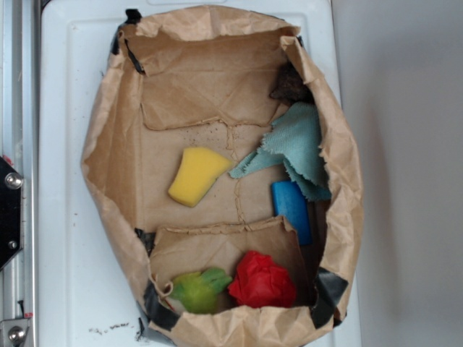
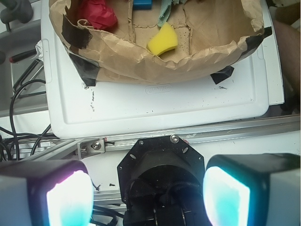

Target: Grab the rock.

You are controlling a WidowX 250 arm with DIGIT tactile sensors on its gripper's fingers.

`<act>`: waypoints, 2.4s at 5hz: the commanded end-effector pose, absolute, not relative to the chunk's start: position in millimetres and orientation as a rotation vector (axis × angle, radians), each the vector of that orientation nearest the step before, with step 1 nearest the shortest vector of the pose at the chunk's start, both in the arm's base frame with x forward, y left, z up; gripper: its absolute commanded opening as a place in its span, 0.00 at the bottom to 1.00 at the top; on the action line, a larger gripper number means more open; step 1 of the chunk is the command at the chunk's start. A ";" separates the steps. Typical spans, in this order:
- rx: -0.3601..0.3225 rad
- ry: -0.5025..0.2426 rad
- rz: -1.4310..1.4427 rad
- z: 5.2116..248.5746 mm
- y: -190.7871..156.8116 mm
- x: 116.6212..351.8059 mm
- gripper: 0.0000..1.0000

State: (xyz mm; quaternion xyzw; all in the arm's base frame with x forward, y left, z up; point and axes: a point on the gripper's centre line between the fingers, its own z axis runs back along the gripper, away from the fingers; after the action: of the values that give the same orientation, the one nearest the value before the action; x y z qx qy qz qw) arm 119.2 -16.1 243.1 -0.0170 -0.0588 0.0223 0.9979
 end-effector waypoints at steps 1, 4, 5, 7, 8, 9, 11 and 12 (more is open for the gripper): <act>-0.034 -0.118 0.045 243.1 -16.1 119.2 1.00; -0.032 -0.223 0.165 206.5 3.1 230.6 1.00; -0.041 -0.250 0.162 196.1 11.4 248.0 1.00; -0.035 -0.248 0.171 182.5 26.9 264.5 1.00; -0.021 -0.255 0.161 174.7 31.0 269.6 1.00; 0.000 -0.272 0.138 162.1 33.8 272.4 1.00; -0.037 -0.309 0.124 142.7 46.4 281.9 1.00; -0.062 -0.300 0.104 133.4 53.0 289.9 1.00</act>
State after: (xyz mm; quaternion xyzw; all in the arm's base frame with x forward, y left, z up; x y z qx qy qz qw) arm 282.9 44.7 115.1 -0.0344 -0.1193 0.0456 0.9912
